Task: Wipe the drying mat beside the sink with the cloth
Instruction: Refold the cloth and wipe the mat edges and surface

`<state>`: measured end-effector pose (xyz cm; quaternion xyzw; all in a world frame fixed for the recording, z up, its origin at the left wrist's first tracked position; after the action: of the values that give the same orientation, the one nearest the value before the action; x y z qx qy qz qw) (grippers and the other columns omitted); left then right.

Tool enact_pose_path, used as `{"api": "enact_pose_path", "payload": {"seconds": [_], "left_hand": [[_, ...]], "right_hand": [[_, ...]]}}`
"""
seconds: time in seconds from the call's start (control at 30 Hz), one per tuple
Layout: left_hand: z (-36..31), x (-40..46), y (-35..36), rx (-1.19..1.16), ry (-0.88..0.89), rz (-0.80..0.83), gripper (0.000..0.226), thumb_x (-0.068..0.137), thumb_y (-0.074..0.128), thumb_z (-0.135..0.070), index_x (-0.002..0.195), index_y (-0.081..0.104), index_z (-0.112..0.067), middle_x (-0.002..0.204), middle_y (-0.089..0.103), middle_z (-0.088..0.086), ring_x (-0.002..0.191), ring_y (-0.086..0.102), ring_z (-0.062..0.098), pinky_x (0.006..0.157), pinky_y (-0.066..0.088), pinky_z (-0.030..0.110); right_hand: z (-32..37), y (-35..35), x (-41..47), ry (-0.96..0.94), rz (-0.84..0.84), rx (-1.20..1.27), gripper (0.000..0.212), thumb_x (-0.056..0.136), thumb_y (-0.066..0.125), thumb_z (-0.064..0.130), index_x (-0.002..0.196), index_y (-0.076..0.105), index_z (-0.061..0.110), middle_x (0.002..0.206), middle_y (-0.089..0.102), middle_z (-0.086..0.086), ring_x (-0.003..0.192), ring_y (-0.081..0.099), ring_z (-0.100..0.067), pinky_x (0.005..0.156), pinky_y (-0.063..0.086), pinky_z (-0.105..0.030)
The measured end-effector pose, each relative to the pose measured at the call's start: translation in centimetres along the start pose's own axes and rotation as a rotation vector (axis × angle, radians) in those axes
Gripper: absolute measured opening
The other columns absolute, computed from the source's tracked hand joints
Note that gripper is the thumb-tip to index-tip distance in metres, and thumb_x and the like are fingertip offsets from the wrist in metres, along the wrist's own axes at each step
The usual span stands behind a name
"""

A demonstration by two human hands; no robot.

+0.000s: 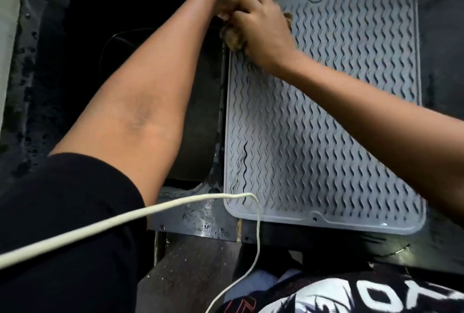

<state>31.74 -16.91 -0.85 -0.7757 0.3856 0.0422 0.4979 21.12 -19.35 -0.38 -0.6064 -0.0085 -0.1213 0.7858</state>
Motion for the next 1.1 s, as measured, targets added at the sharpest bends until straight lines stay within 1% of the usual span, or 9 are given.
{"api": "enact_pose_path", "payload": {"seconds": [0.07, 0.13, 0.23, 0.33, 0.47, 0.6, 0.7, 0.83, 1.1], "left_hand": [[-0.1, 0.0, 0.1, 0.011, 0.002, 0.004, 0.021, 0.098, 0.049, -0.015, 0.115, 0.06, -0.013, 0.107, 0.059, 0.002, 0.098, 0.058, 0.013, 0.086, 0.051, 0.024], [-0.1, -0.2, 0.3, 0.014, 0.017, -0.003, 0.009, 0.097, 0.052, -0.019, 0.098, 0.061, -0.018, 0.094, 0.059, -0.003, 0.088, 0.057, 0.007, 0.07, 0.05, 0.011], [-0.6, -1.0, 0.6, 0.038, 0.05, -0.022, 0.024, 0.095, 0.057, -0.025, 0.072, 0.049, -0.026, 0.085, 0.057, -0.009, 0.074, 0.051, 0.002, 0.05, 0.04, 0.005], [-0.6, -1.1, 0.8, 0.052, 0.06, -0.029, 0.027, 0.095, 0.056, -0.03, 0.069, 0.047, -0.029, 0.102, 0.055, -0.004, 0.087, 0.049, 0.007, 0.066, 0.04, 0.013], [-0.6, -1.7, 1.0, 0.037, 0.051, -0.064, 0.027, 0.096, 0.054, -0.031, 0.07, 0.046, -0.029, 0.096, 0.055, -0.005, 0.089, 0.049, 0.008, 0.073, 0.043, 0.017], [-0.7, -2.7, 0.8, 0.077, 0.088, -0.139, 0.014, 0.096, 0.053, -0.035, 0.088, 0.054, -0.023, 0.103, 0.057, -0.001, 0.091, 0.05, 0.01, 0.078, 0.046, 0.022], [-0.2, -3.8, 1.0, 0.076, 0.128, -0.132, 0.029, 0.094, 0.056, -0.035, 0.117, 0.061, -0.018, 0.118, 0.063, 0.002, 0.097, 0.055, 0.009, 0.085, 0.049, 0.024], [0.3, -5.3, 2.3, 0.132, 0.158, -0.088, 0.051, 0.087, 0.067, -0.025, 0.135, 0.048, -0.017, 0.105, 0.054, -0.004, 0.097, 0.053, 0.008, 0.092, 0.048, 0.026], [0.1, -6.2, 2.9, 0.114, 0.13, -0.126, 0.069, 0.077, 0.078, -0.025, 0.138, 0.046, -0.018, 0.116, 0.059, 0.004, 0.105, 0.057, 0.017, 0.091, 0.046, 0.024]], "right_hand": [[0.2, 1.3, 0.0, 0.04, 0.005, -0.011, 0.038, 0.095, 0.044, 0.016, 0.132, 0.049, 0.014, 0.14, 0.045, -0.01, 0.125, 0.041, -0.035, 0.097, 0.04, -0.046], [0.8, 1.1, -1.1, 0.058, 0.014, 0.028, 0.036, 0.091, 0.05, 0.018, 0.126, 0.054, 0.013, 0.133, 0.05, -0.011, 0.121, 0.044, -0.035, 0.094, 0.042, -0.048], [2.8, 0.1, -5.3, -0.07, 0.06, 0.139, 0.035, 0.09, 0.045, 0.031, 0.111, 0.063, 0.009, 0.114, 0.06, -0.014, 0.101, 0.052, -0.034, 0.081, 0.047, -0.044], [5.9, -0.7, -12.1, -0.157, 0.164, 0.285, 0.048, 0.085, 0.033, 0.038, 0.103, 0.067, 0.01, 0.103, 0.064, -0.008, 0.088, 0.051, -0.028, 0.071, 0.043, -0.034], [8.0, -0.4, -16.2, -0.212, 0.367, 0.292, 0.03, 0.084, 0.056, 0.019, 0.112, 0.065, 0.017, 0.109, 0.062, -0.002, 0.092, 0.05, -0.026, 0.078, 0.049, -0.041], [5.8, -2.6, -12.3, -0.046, 0.187, 0.529, 0.041, 0.085, 0.042, 0.043, 0.1, 0.068, 0.014, 0.098, 0.064, -0.005, 0.088, 0.058, -0.021, 0.076, 0.053, -0.039], [2.6, -2.3, -8.2, 0.071, -0.032, 0.311, 0.029, 0.087, 0.056, 0.025, 0.113, 0.063, 0.014, 0.114, 0.061, -0.01, 0.102, 0.054, -0.03, 0.081, 0.044, -0.038], [1.5, 0.5, -6.5, 0.135, 0.069, 0.062, 0.039, 0.083, 0.052, 0.006, 0.122, 0.054, 0.01, 0.141, 0.044, -0.009, 0.118, 0.042, -0.037, 0.091, 0.038, -0.046], [6.7, 0.0, -15.0, -0.089, 0.097, 0.2, 0.026, 0.084, 0.057, 0.024, 0.105, 0.063, 0.01, 0.105, 0.063, -0.008, 0.088, 0.049, -0.026, 0.074, 0.046, -0.039]]}}
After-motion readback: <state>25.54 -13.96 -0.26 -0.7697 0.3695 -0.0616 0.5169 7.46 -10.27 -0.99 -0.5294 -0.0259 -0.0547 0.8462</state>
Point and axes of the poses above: each hand's wrist, its own x-axis towards the middle knuckle, its own y-axis out of the palm, z = x × y, the point moved 5 cm from there along x, towards the middle knuckle
